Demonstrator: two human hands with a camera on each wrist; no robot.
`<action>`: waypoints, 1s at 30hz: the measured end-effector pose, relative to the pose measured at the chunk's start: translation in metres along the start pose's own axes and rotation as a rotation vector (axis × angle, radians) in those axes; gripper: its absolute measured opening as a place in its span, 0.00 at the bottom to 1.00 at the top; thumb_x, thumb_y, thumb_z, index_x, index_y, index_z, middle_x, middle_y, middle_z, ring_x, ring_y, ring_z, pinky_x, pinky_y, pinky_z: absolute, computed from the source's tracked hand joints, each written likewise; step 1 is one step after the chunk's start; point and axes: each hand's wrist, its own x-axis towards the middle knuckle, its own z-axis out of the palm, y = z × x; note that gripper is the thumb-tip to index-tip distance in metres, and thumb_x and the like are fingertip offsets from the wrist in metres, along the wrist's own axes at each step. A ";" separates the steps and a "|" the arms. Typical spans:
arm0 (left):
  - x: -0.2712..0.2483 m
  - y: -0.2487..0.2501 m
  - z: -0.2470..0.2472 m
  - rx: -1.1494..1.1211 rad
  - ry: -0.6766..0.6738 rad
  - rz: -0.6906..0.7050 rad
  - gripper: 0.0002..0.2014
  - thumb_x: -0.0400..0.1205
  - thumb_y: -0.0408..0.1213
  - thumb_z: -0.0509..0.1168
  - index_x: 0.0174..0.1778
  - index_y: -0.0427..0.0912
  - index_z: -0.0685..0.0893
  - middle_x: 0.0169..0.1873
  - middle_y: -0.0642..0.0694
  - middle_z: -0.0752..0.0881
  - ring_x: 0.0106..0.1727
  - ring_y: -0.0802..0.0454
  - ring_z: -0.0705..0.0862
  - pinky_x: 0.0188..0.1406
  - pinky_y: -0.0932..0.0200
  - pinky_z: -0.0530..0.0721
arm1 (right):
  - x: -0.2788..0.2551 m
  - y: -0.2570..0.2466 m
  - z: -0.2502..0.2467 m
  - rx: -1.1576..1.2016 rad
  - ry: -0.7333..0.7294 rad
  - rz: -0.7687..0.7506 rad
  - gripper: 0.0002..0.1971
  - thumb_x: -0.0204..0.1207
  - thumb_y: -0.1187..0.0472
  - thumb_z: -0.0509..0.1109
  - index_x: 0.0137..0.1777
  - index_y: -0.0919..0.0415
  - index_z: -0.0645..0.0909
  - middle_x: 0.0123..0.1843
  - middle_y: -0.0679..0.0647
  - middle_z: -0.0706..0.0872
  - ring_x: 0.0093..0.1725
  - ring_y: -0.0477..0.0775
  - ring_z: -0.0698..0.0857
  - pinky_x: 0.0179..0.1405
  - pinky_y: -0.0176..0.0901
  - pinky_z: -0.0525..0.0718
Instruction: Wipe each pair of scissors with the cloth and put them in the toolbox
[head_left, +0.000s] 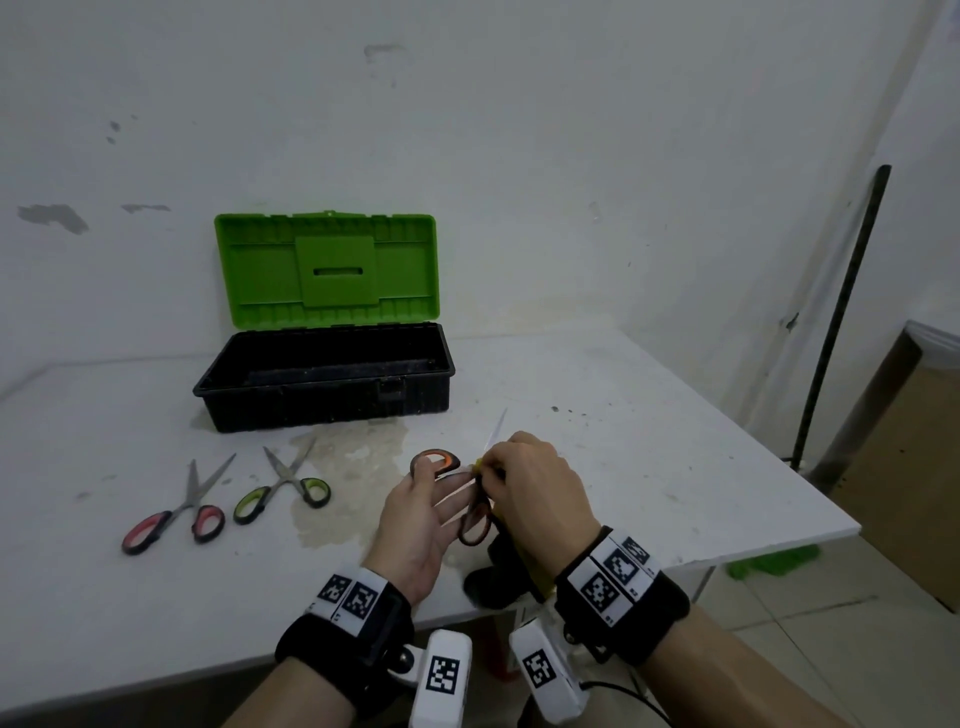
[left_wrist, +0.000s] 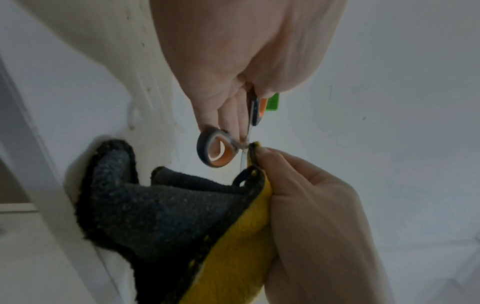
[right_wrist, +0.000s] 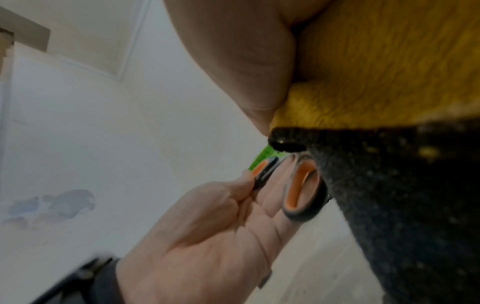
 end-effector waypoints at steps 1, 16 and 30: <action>0.000 0.000 0.000 0.010 -0.003 0.000 0.21 0.92 0.48 0.51 0.65 0.35 0.80 0.51 0.38 0.93 0.52 0.43 0.93 0.43 0.50 0.89 | 0.000 0.000 -0.002 0.025 0.001 -0.011 0.13 0.82 0.54 0.60 0.48 0.55 0.86 0.48 0.49 0.81 0.47 0.54 0.83 0.42 0.50 0.84; -0.001 -0.002 0.006 0.080 0.018 0.026 0.20 0.92 0.48 0.52 0.64 0.37 0.82 0.54 0.38 0.92 0.53 0.43 0.92 0.44 0.48 0.89 | 0.000 0.002 0.009 0.172 0.051 -0.046 0.12 0.81 0.50 0.65 0.51 0.51 0.89 0.46 0.49 0.89 0.47 0.50 0.85 0.47 0.51 0.86; -0.001 -0.004 0.002 0.134 0.052 0.038 0.19 0.92 0.48 0.51 0.62 0.40 0.82 0.51 0.43 0.94 0.53 0.46 0.93 0.48 0.48 0.90 | -0.001 0.009 0.003 0.088 0.031 -0.004 0.12 0.83 0.51 0.63 0.53 0.52 0.88 0.50 0.50 0.85 0.49 0.53 0.84 0.46 0.50 0.85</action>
